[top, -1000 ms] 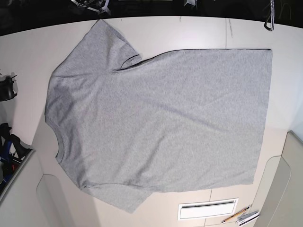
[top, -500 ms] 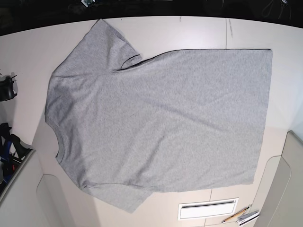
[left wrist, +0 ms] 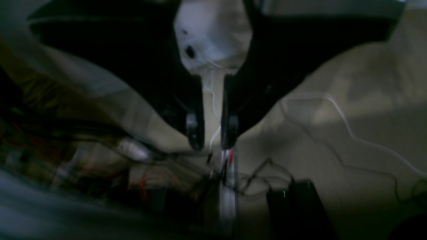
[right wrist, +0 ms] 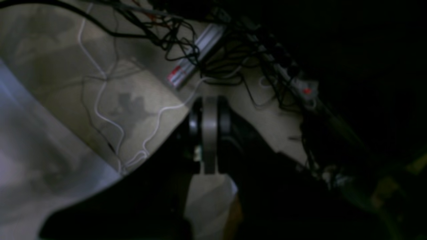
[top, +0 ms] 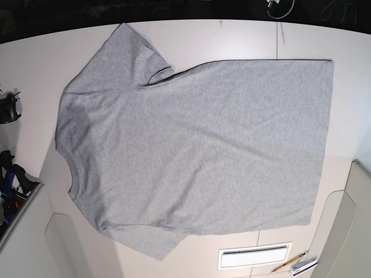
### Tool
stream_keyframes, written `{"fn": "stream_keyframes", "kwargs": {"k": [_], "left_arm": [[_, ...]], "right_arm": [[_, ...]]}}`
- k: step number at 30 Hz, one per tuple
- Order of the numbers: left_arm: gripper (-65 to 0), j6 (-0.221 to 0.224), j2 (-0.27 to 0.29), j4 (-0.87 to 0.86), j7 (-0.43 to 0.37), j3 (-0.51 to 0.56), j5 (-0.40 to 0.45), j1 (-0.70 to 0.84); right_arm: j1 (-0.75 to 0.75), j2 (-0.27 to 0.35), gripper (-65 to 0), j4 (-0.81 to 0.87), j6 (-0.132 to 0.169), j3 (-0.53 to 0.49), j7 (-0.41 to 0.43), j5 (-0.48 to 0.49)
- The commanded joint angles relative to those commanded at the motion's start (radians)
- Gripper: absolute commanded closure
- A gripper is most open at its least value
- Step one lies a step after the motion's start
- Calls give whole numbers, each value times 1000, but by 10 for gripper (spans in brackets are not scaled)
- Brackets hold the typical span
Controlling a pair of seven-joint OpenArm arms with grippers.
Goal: Fold the T-shirt properly
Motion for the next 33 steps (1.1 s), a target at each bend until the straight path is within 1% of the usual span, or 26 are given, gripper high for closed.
{"fn": "stream_keyframes", "kwargs": {"k": [3,6,10,15,22,25,26,27,30,32,33], "left_arm": [[-99,0,0,97,26,-47,-24,40],[-99,0,0,171,47,-97,-66,65],[-99,0,0,246,58,-161,-80,93],[-99,0,0,314,64,-247,-134,119],[-99,0,0,396,72,-329,-148,119],[-99,0,-1,426,74,-360,-186,119],[-99,0,-1,436,76,-371,-193,119],[-99,0,-1,446,77,-381,-192,119],[-99,2,-14,475,80,-399,-192,116],[-99,26,-34,479,80,-400,-192,116],[-99,31,-40,479,80,-400,-192,114]], "right_arm": [[-26,24,0,96,0,5,-9,0],[-38,26,0,174,0,29,-13,5],[-39,26,0,273,0,84,-72,88],[-39,26,0,369,0,169,-87,156],[-38,26,0,468,-1,232,-87,158],[-34,5,0,510,-8,274,-101,158],[-28,-10,0,525,-16,291,-119,159],[-16,-29,0,536,-34,307,-157,177],[45,-81,0,545,-124,356,-296,275],[79,-113,0,544,-195,388,-364,272],[90,-128,0,544,-222,410,-387,270]]}}
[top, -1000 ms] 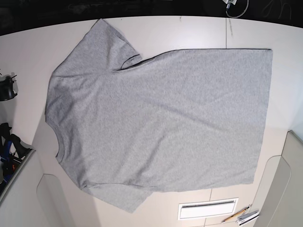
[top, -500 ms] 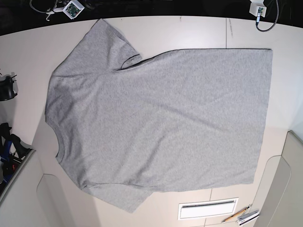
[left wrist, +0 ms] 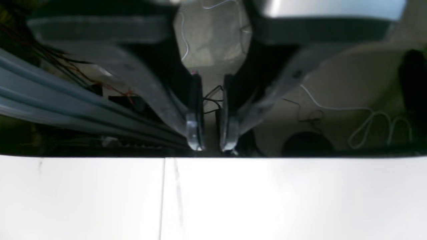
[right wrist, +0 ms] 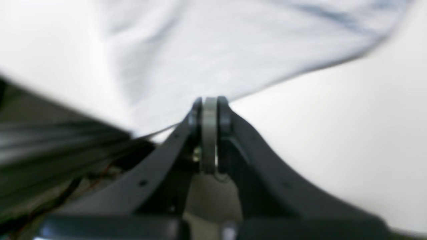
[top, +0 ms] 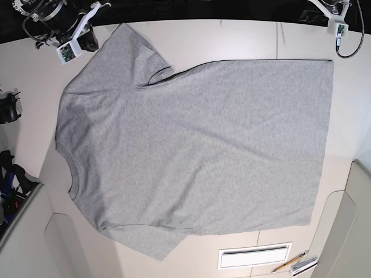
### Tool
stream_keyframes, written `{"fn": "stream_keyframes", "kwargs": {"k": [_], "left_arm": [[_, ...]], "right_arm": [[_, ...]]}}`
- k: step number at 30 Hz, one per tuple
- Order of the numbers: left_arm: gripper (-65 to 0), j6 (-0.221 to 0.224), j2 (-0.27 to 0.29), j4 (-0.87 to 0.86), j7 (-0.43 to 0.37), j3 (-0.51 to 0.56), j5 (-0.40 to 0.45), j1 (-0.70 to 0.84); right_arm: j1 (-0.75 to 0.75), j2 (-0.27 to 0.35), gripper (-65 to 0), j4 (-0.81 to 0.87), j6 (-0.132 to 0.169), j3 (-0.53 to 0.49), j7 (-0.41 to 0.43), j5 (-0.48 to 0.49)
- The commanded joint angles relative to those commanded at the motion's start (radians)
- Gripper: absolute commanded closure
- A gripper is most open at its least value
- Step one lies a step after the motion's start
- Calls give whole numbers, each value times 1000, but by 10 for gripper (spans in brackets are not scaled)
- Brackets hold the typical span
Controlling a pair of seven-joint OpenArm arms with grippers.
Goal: Fold the T-shirt properly
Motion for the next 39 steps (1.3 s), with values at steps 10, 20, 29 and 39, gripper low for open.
{"fn": "stream_keyframes", "kwargs": {"k": [10,20,29,39], "left_arm": [[-276,-5,-8,0,3,0,12,-106],[-421,0,-38,0,-1,-1,72,-122],[-474,87,-80,-84,11,-1,169,-250],[-474,90,-211,-177,147,-72,168,-322]], "right_arm": [[16,-149,-378,-60,-57,151,-73,21],[171,-238,-378,-338,125,150,-126,192],[171,-303,-378,-338,193,128,-138,246],[171,-306,-378,-338,193,106,-138,230]]}}
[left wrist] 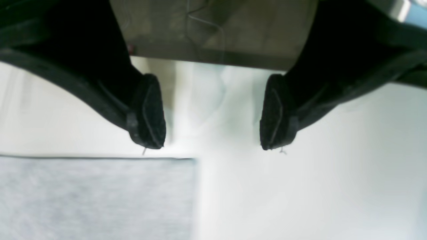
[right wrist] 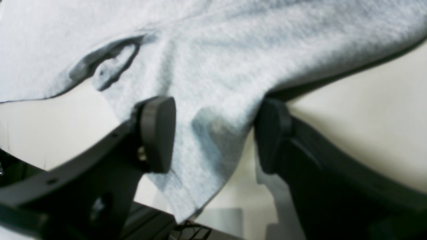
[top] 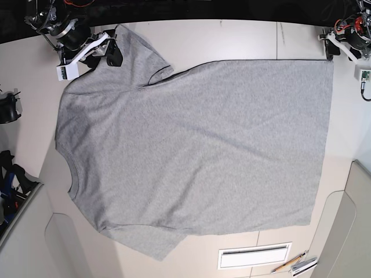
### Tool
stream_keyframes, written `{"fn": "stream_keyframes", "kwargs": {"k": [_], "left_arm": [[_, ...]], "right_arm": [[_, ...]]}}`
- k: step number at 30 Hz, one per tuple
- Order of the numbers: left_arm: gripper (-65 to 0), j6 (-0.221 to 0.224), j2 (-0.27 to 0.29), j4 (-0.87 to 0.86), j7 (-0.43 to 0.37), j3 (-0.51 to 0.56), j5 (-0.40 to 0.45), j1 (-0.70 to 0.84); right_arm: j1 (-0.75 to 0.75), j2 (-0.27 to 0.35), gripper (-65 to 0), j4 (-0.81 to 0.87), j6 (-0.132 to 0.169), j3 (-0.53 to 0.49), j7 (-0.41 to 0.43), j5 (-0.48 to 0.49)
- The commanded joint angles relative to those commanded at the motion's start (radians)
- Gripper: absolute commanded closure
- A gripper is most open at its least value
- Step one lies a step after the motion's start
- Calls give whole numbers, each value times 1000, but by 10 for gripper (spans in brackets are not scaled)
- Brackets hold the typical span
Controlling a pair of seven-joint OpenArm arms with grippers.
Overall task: Fold the T-shirt properly
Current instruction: 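Grasp the grey T-shirt's side edge with both grippers at shoulder and hem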
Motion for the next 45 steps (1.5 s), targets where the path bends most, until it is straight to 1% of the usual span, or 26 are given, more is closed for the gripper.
{"fn": "stream_keyframes", "kwargs": {"k": [1,2,4,6,8,10,13,14,17,21,22,24,25,27,30,32,33,35,36,42,43,44,45], "left_arm": [[-474,-3,-6,-5,-2,-27,-4,-1],[-474,-9,-12,-19,-4,-55,-25,-7],[-474,-59,-13,-69,-3,-85,-94,-38],[-474,-103,-13,-149,0,-86,-144,-82],[-474,-143,-13,-229,15,-86,-229,-130],[-474,-166,-13,-292,35,-86,-270,-168],[-474,-211,-13,-343,84,-86,-363,-186],[-474,-219,-13,-346,86,-86,-368,-185],[-474,-219,-13,-349,85,-81,-371,-185],[-474,-219,-13,-349,84,-24,-370,-185],[-474,-219,-13,-349,83,-1,-366,-185],[-474,-219,-13,-349,76,46,-340,-185],[-474,-219,-13,-349,66,66,-324,-185],[-474,-218,-12,-349,45,90,-302,-185],[-474,-219,-12,-349,44,96,-298,-185],[-474,-219,-9,-349,44,96,-275,-185],[-474,-222,-7,-349,44,100,-261,-185],[-474,-250,-1,-349,57,107,-253,-185],[-474,-256,1,-349,65,116,-254,-185],[-471,-260,1,-349,70,180,-253,-185],[-450,-273,1,-349,70,182,-253,-185],[-385,-291,1,-349,70,182,-253,-185],[-277,-295,1,-349,70,182,-252,-185]], "right_arm": [[0,0,-378,0,0,0,0,0],[0,0,-378,0,0,0,0,0],[0,0,-378,0,0,0,0,3],[0,0,-378,0,0,0,0,4],[0,0,-378,0,0,0,0,4],[0,0,-378,0,0,0,0,3],[0,0,-378,0,0,0,0,3],[2,0,-378,0,0,0,0,3],[5,0,-378,0,0,0,0,4],[5,0,-378,0,0,0,0,5],[5,0,-378,0,4,0,0,8],[5,0,-378,0,30,0,0,30],[5,0,-378,0,38,0,0,42],[5,-6,-378,0,38,0,0,40],[7,-22,-378,0,38,-1,0,42],[14,-35,-378,0,38,-1,0,42],[20,-40,-378,0,38,-1,0,42],[23,-45,-377,0,37,-1,0,42],[31,-44,-377,0,37,-1,0,41],[33,-44,-375,0,37,-1,1,42],[33,-44,-374,0,37,-1,1,41],[33,-44,-358,0,37,-1,2,41],[33,-44,-307,0,37,-1,3,41]]}}
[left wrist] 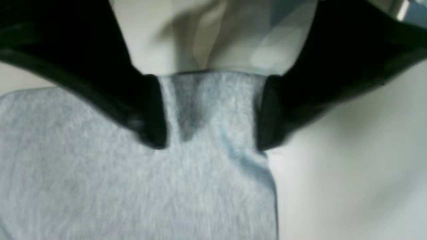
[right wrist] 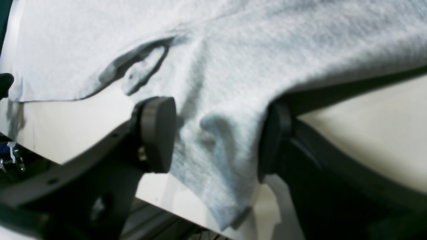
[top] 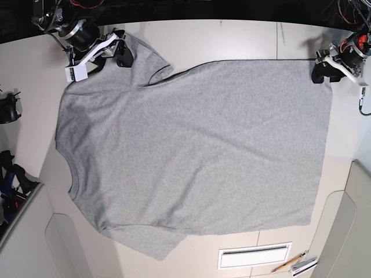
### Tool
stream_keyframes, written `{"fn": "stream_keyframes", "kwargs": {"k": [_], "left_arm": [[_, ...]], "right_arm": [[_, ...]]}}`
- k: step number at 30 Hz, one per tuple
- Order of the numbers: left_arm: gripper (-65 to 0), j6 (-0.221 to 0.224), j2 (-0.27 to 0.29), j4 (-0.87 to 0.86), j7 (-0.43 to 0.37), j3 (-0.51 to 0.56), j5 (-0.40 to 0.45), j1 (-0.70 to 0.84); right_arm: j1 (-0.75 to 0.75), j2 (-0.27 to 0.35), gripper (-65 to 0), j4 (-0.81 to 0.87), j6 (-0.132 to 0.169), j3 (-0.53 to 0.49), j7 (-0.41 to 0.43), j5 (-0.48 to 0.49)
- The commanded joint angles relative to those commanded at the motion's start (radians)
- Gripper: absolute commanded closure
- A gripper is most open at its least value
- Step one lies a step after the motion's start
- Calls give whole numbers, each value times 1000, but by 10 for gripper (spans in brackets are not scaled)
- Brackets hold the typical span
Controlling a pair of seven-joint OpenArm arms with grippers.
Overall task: Fold the T-shirt properly
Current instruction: 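Grasp the grey T-shirt's side edge with both grippers at shoulder and hem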
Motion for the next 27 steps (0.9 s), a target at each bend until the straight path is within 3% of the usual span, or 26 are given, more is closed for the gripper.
{"fn": "stream_keyframes", "kwargs": {"k": [2,3,4,6,10,13,18,21,26,27], "left_arm": [[-42,-2,0,0,-1,0,0,0],[0,-3,0,0,-5,0,0,0],[0,-13,0,0,-17,0,0,0],[0,-59,0,0,-24,0,0,0],[0,-61,-18,0,-46,-2,-6,0],[0,-61,-34,1,-39,-47,-49,0],[0,-108,-36,12,41,-145,-132,9],[0,-108,-48,54,40,-172,-164,47],[0,-108,-50,148,31,-222,-188,79],[0,-108,-50,156,25,-235,-207,79]], "right_arm": [[0,0,-135,0,0,0,2,-3],[0,0,-45,0,0,0,2,-4],[0,0,0,0,0,0,2,-8],[0,0,0,0,27,0,2,-35],[0,0,0,8,92,7,1,-26],[0,0,0,49,98,43,-48,-17],[-6,0,0,85,144,159,-161,80],[-34,0,0,85,208,238,-170,174],[-69,0,0,89,270,328,-182,288],[-66,0,0,90,271,338,-182,298]]}}
